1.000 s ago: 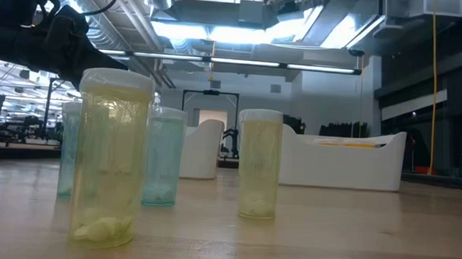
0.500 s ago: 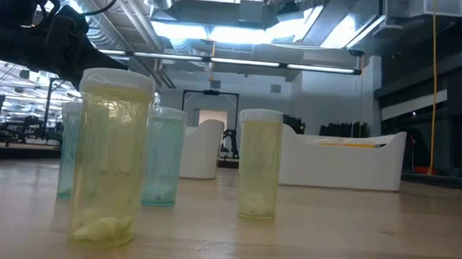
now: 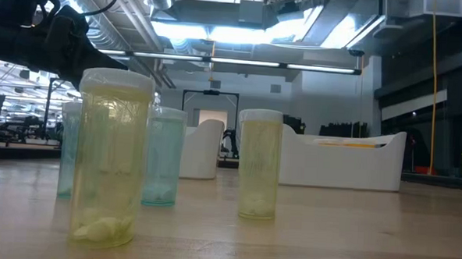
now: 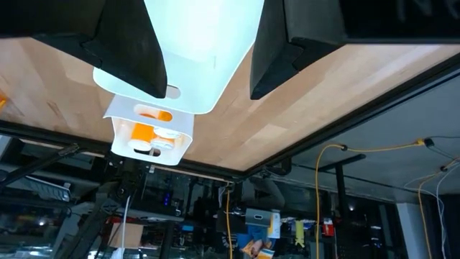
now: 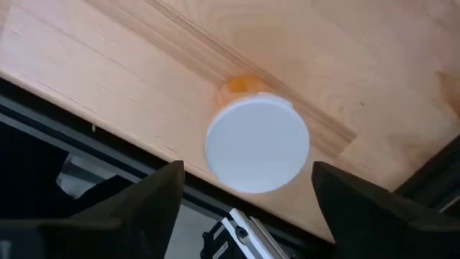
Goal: Pick and place medicine bottles into bin by pill shape (circle, oval)
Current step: Put the large orange pill bottle into the right white bin
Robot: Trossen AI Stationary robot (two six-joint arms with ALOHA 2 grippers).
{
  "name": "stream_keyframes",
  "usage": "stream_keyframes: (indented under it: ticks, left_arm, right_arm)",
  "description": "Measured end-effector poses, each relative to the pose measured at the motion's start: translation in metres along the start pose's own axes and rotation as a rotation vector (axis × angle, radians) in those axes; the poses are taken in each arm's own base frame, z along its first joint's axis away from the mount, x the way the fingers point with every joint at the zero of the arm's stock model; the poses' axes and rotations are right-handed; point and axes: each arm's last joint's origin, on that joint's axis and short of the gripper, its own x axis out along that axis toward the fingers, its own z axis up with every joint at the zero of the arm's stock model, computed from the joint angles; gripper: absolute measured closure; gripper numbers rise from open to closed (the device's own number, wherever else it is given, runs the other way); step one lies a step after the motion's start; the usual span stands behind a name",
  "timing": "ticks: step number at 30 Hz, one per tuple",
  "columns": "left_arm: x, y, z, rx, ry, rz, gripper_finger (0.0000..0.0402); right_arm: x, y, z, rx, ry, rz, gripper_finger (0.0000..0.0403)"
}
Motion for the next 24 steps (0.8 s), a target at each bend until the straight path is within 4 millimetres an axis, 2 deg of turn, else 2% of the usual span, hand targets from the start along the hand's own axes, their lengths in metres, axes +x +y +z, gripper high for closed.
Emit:
stream_keyframes:
  ticks: [10,17,24]
  left_arm:
    - [0.000,0.000,0.000,0.000,0.000,0.000,0.0207]
    - [0.000,0.000,0.000,0.000,0.000,0.000,0.0208]
    - [0.000,0.000,0.000,0.000,0.000,0.000,0.0208]
  right_arm:
    - [0.020,0.009,0.011,0.029,-0.033,-0.061,0.0113]
    - [0.020,0.009,0.010,0.022,0.043,-0.090,0.0136]
    - [0.020,0.009,0.012,0.020,-0.006,-0.075,0.0162]
